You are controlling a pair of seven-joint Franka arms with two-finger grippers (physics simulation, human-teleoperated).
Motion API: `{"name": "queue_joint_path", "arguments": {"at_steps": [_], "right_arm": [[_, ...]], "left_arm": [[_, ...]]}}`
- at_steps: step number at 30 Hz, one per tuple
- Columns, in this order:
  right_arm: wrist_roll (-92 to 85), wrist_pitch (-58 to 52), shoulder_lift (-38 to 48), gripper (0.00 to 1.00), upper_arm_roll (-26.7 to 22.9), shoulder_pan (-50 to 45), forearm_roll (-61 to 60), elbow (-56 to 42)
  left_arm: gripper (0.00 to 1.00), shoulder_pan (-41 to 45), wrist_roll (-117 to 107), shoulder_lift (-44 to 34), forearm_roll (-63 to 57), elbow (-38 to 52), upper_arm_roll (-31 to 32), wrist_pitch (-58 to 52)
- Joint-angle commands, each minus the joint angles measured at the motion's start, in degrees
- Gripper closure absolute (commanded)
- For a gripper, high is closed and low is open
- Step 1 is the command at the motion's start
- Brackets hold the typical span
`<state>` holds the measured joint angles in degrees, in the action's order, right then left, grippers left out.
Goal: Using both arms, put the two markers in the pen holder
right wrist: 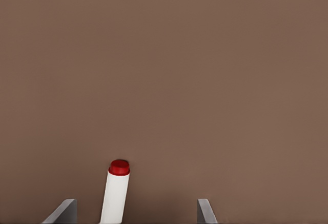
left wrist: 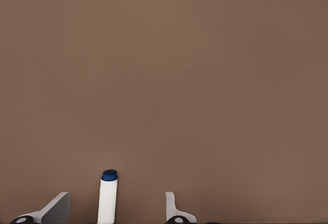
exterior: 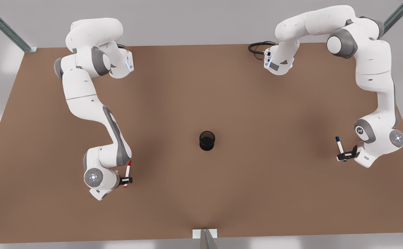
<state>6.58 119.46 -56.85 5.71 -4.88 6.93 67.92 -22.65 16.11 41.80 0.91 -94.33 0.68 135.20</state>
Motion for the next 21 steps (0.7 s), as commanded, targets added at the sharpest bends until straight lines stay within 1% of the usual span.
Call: {"name": "queue_joint_path", "arguments": {"at_steps": [1, 2, 4, 5, 8, 9, 11, 12, 13, 17, 20, 21], "right_arm": [[11.6, 5.1, 0.1, 0.12, 0.0, -0.3, 0.0, 2.0], [11.6, 5.5, 0.1, 0.14, 0.0, 0.0, 0.0, 2.2], [12.1, 5.5, 0.1, 0.24, 0.1, 0.0, -0.1, 2.3], [13.3, 5.3, 0.1, 0.29, 0.2, -0.2, -0.1, 2.3], [13.4, 5.1, 0.2, 0.4, 0.4, -0.2, -0.1, 2.2], [13.4, 5.0, 0.3, 0.46, 0.4, -0.2, -0.1, 2.1], [13.5, 4.9, 0.3, 0.58, 0.4, -0.1, -0.1, 2.0], [13.5, 4.9, 0.3, 0.6, 0.4, -0.1, -0.1, 2.0], [13.5, 4.9, 0.3, 0.61, 0.4, -0.1, -0.1, 2.0], [13.6, 4.9, 0.2, 0.61, 0.4, 0.0, -0.2, 2.2], [16.2, 4.8, 0.2, 0.61, 0.5, -0.7, -0.2, 2.7], [16.2, 4.8, 0.2, 0.65, 0.5, -0.7, -0.2, 2.7]], "left_arm": [[0.13, 0.0, 17.3, 0.2, -0.2, 0.0, -0.2, 0.8], [0.23, 0.0, 17.8, 0.4, -0.2, 0.0, -0.2, 0.8], [0.3, 0.0, 19.0, 0.4, -0.2, 0.1, -0.3, 0.8], [0.33, 0.0, 19.3, 0.5, -0.2, 0.1, -0.3, 0.8], [0.36, 0.0, 19.8, 0.4, -0.2, 0.2, -0.5, 0.8], [0.4, 0.1, 20.7, 0.4, -0.2, 0.3, -0.7, 0.8], [0.42, 0.1, 21.0, 0.5, -0.2, 0.3, -0.7, 0.8], [0.46, 0.1, 21.0, 0.6, -0.2, 0.3, -0.7, 0.8], [0.5, 0.1, 21.0, 0.6, -0.2, 0.3, -0.7, 0.8], [0.53, -0.6, 21.1, 1.0, -0.2, 0.4, -0.8, 0.8], [0.53, -1.0, 21.0, 2.0, -0.2, 0.6, -0.8, 1.2], [0.53, -1.0, 21.0, 2.2, -0.2, 0.6, -0.8, 1.2]]}}
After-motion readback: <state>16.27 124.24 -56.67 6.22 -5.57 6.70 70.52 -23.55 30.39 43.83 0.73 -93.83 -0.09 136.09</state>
